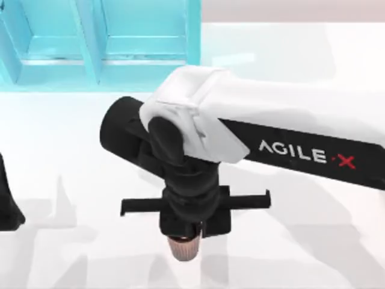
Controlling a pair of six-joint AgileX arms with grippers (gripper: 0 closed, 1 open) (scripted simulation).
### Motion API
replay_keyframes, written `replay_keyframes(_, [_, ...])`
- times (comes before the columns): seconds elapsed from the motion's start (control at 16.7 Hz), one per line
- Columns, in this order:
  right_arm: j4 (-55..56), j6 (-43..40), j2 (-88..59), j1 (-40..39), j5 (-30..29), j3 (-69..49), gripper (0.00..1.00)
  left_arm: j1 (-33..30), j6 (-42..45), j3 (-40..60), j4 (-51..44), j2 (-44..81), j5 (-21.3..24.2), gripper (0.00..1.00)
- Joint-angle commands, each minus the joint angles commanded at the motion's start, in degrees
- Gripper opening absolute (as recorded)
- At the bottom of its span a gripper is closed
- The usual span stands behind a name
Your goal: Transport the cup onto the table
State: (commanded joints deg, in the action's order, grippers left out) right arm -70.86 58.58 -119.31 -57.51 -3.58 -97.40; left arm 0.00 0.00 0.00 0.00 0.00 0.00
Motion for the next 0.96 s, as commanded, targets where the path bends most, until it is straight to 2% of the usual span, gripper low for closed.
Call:
replay_keyframes(0.6, [0.0,0.0,0.0,0.0,0.0,0.0,0.98,0.0,0.0,0.0,0.0,0.0,0.0,1.00])
replay_keyframes(0.96, [0.0,0.0,0.0,0.0,0.0,0.0,1.00,0.0,0.0,0.0,0.0,0.0,0.0,1.00])
